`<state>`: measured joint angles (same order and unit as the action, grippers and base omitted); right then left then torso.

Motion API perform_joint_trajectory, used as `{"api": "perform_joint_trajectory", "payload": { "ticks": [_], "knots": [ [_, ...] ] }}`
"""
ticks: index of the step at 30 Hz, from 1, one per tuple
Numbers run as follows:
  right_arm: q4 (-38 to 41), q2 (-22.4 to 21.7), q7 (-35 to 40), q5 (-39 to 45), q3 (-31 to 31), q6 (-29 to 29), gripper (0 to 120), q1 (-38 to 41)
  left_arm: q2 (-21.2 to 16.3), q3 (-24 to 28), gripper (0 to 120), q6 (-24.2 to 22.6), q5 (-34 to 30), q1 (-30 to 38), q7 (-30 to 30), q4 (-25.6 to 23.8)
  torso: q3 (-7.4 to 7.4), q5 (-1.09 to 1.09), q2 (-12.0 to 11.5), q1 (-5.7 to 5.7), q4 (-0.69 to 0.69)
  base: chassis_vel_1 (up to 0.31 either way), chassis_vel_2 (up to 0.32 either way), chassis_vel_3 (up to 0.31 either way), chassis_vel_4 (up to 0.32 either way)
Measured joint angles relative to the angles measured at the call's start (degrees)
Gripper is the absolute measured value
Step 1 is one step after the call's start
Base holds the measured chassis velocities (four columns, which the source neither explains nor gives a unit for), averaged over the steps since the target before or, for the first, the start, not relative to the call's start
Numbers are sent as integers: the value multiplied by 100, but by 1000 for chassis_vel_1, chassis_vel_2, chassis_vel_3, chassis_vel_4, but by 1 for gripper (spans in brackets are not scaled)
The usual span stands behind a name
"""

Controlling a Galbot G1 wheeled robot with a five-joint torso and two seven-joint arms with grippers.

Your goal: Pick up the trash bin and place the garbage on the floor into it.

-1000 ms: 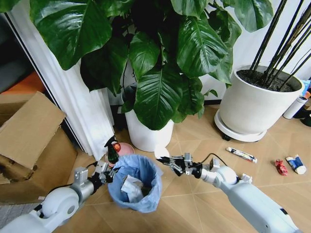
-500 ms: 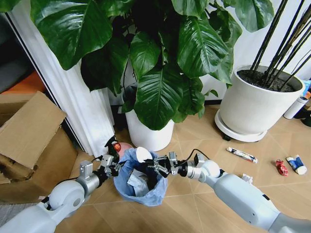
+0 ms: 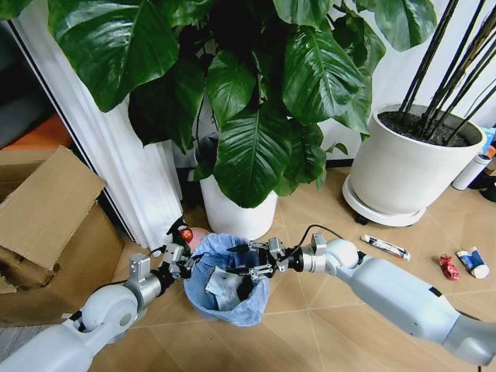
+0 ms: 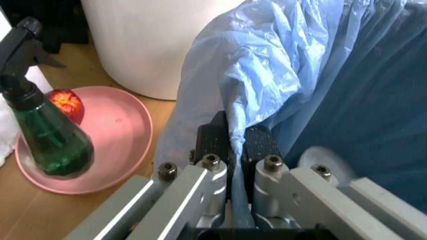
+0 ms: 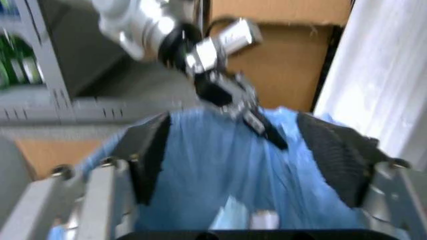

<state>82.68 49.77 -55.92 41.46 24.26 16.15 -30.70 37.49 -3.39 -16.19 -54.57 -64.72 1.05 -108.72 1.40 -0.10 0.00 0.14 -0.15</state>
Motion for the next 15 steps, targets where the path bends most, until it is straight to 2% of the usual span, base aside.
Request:
{"api": "perform_joint_trajectory", "payload": {
  "ticks": [5, 8, 11, 15],
  "knots": [
    [30, -85, 147, -226, -102, -13, 92, 58, 5, -24, 0, -8, 6, -11, 26, -2, 0, 0, 0, 0, 1, 0, 0, 0, 0],
    [72, -118, 319, -99, -262, -28, 98, -45, 15, -60, 0, -11, 0, -31, 50, -3, 0, -2, 0, 0, 1, 0, 0, 0, 0],
    [114, -162, 523, 19, -398, -48, 100, -178, 14, -83, 0, -13, -1, -61, 54, -9, 0, 1, 0, 0, 1, 0, 0, 0, 0],
    [381, -444, 1752, 220, -1299, -303, 100, -1088, 30, -225, 0, -15, 1, -187, 54, -51, 0, 1, 0, 0, 0, 0, 0, 0, 0]
  ]
}}
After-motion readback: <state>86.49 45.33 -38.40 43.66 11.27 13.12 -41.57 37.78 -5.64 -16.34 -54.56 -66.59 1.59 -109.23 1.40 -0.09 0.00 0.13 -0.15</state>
